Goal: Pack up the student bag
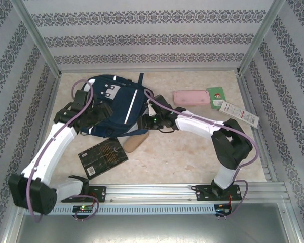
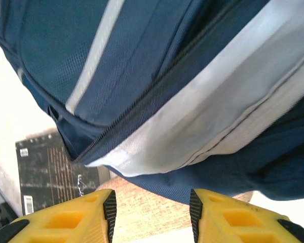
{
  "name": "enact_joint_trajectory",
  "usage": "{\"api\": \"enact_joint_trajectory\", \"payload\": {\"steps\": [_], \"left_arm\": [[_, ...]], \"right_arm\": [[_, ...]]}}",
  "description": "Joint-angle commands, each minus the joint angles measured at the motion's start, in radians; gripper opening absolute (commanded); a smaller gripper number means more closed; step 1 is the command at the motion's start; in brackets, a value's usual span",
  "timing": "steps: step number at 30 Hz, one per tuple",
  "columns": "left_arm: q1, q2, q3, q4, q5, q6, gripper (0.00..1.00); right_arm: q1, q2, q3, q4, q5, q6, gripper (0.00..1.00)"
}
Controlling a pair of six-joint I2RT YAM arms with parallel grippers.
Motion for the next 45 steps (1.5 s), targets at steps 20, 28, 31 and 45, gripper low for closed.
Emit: {"api": "enact_joint_trajectory", "payload": {"steps": [20, 28, 31, 45], "left_arm": [[0.005, -0.239, -0.444, -0.158, -0.025, -0.212, 0.78], [0.014, -0.110, -0.455, -0.118, -0.047, -0.152, 0.84], [0.014, -0.084, -0.472, -0.103, -0.041, -0.182, 0.77], [0.015, -0.114, -0.610, -0.038, -0.016, -0.266, 0.33]], "right_arm": [[-0.004, 0.411, 0.392, -0.112, 0.131, -0.079, 0.42], [-0.015, 0.388, 0.505, -0.180, 0.123, -0.130, 0.44], [0.024, 0.322, 0.455, -0.163, 0.102, -0.129, 0.43], [0.282, 0.486, 0.560, -0.125, 0.009, -0.051, 0.22]]}}
